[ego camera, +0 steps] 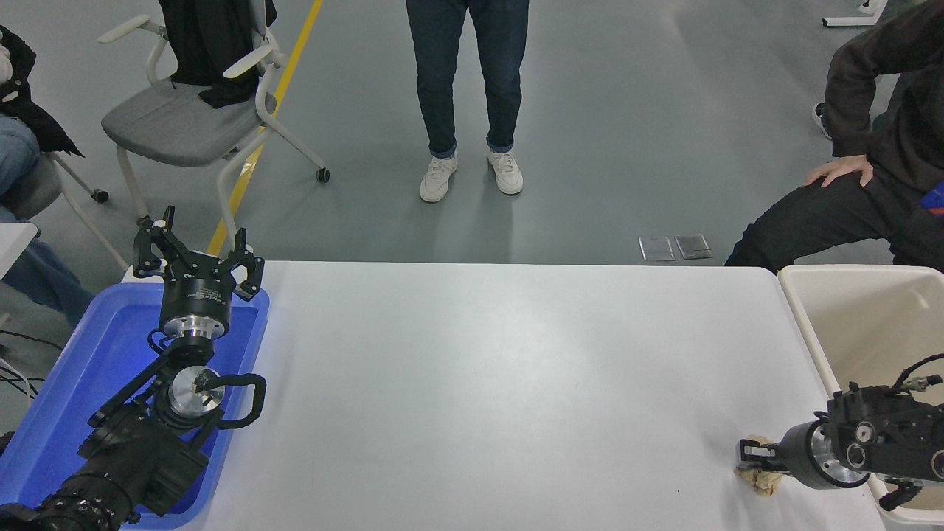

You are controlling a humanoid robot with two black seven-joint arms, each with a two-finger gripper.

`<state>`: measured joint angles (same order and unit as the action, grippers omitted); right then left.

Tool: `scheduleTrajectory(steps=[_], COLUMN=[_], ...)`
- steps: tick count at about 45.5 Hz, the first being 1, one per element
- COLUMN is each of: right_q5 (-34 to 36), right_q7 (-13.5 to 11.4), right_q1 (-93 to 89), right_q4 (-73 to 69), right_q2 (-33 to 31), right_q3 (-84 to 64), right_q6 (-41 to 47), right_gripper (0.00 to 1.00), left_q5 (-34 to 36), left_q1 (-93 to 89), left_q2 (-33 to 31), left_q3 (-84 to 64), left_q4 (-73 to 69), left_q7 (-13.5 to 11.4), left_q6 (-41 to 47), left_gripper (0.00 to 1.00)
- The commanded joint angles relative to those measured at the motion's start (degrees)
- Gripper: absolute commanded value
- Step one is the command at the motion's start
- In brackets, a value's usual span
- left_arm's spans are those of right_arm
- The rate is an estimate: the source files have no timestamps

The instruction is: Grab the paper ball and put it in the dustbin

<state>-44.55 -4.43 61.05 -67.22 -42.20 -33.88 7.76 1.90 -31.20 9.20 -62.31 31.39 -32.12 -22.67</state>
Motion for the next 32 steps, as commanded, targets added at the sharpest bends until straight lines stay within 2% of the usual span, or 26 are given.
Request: scheduleTrajectory(steps=[1,6,12,20,32], right_q5=[0.1,0.4,1.0,2.9,5.5], right_q7=[0.0,-0.1,0.0,-0.1,-0.5], right_q1=[14.8,29.5,48.3,66.3,78.8], right_q4=[-10.3,-16.8,-23.6,-27.8,-28.8], right_q2=[-8.2,-11.2,-11.3,-7.4,-1.6], right_q3=[-8.6,-18.2,-31.1,-40.9,-44.2], right_q6=[1.9,4.5,7.4,12.4,20.2], right_gripper=[0.00,0.00,0.00,0.00,0.00], left_q5=[0.0,0.0,0.0,0.0,0.0], left_q1=[0.0,-0.1,-0.1,-0.1,-0.1], left_q2=[-0.1,0.0,-0.1,0.0,0.0], left_q3=[0.0,0.0,0.1,0.0,0.0], left_q4=[0.0,0.0,0.0,0.0,0.0], left_q7=[0.0,0.0,0.0,0.0,0.0], left_q6=[0.0,0.0,0.0,0.0,0.0], left_gripper=[0.99,0.99,0.99,0.99,0.99])
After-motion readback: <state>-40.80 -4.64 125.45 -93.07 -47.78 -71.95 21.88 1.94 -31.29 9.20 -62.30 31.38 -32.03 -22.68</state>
